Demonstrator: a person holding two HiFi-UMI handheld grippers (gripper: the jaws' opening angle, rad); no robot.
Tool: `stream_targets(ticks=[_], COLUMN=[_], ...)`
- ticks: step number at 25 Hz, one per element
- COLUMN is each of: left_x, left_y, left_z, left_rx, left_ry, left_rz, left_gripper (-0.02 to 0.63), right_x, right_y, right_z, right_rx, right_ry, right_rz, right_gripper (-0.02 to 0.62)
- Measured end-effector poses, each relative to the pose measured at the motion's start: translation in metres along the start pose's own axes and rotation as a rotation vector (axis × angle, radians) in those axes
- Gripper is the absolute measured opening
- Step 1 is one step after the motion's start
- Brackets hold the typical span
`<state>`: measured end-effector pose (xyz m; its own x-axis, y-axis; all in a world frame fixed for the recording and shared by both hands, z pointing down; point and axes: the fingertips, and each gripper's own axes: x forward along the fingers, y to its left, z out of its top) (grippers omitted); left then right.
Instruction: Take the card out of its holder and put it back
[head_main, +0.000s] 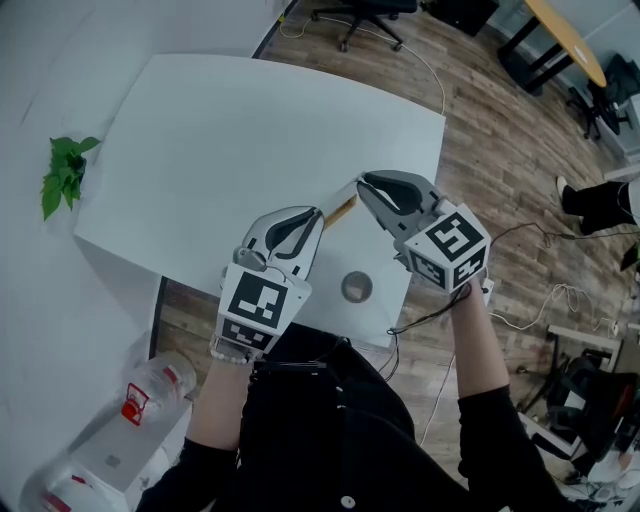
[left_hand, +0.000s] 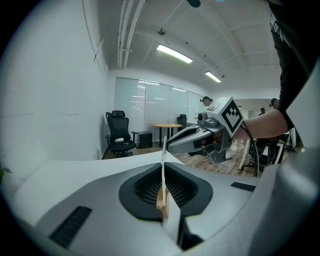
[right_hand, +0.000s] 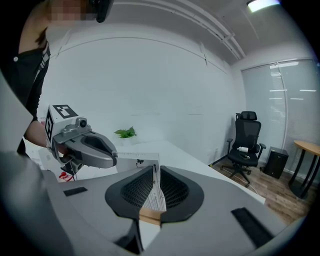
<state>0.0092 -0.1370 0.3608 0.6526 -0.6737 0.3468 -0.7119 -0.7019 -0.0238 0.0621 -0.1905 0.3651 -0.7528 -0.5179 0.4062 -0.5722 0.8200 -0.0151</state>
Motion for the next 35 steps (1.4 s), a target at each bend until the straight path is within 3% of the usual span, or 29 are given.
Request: stream_targets(ticks=[35], left_x=[-0.058], left_y=[-0.012], left_z=[0.094], left_rx=[0.162], left_ry=[-0.111], left_rz=[0.052], left_gripper=[0.028], right_x=[-0.06], right_y=[0.025], right_z=[0.094], right_rx=[-0.064], right_ry=[-0.167], right_rz=[-0.073], right_gripper=[0.071])
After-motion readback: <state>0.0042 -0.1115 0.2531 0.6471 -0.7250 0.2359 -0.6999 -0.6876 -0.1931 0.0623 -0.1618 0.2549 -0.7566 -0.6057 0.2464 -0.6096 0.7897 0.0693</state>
